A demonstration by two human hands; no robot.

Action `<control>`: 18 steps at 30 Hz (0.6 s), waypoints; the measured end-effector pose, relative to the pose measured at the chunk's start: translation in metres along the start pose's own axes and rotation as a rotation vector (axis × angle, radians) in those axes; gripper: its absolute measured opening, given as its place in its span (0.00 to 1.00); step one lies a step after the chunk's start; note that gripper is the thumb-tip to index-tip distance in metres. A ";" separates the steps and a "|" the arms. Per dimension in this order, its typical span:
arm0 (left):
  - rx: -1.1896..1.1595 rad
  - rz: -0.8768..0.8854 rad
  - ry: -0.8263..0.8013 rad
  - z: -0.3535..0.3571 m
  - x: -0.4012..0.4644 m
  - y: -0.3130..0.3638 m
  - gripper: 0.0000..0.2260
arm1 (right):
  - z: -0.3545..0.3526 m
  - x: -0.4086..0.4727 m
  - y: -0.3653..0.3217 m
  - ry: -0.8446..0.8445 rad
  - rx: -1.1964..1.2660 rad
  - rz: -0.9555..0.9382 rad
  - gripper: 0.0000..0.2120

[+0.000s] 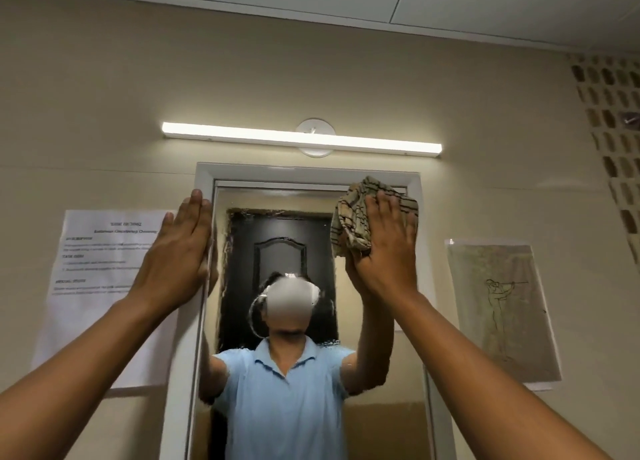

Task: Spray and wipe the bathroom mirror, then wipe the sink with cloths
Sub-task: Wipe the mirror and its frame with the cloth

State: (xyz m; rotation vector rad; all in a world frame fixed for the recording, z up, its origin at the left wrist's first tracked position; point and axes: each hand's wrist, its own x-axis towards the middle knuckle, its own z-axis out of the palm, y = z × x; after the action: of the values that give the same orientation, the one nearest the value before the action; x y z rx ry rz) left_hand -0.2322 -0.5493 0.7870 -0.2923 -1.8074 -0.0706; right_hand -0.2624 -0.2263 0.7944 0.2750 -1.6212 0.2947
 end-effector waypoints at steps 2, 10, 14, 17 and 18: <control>0.004 0.000 -0.013 -0.003 -0.002 0.001 0.38 | 0.003 -0.001 -0.019 0.008 0.018 0.030 0.38; -0.008 0.001 -0.023 -0.003 -0.008 0.003 0.37 | 0.038 0.007 -0.109 -0.126 -0.011 -0.234 0.46; -0.026 0.028 -0.017 0.000 -0.012 -0.002 0.33 | 0.047 0.019 -0.144 -0.155 -0.006 -0.296 0.45; -0.073 0.038 0.002 0.004 -0.015 -0.005 0.30 | 0.054 0.021 -0.159 -0.148 -0.011 -0.324 0.44; -0.093 0.039 0.008 0.005 -0.016 -0.005 0.31 | 0.056 0.020 -0.162 -0.144 -0.001 -0.336 0.44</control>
State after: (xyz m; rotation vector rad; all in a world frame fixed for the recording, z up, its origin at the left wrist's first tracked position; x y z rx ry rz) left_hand -0.2346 -0.5556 0.7706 -0.3932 -1.7926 -0.1285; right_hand -0.2590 -0.3977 0.8143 0.5705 -1.6839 0.0165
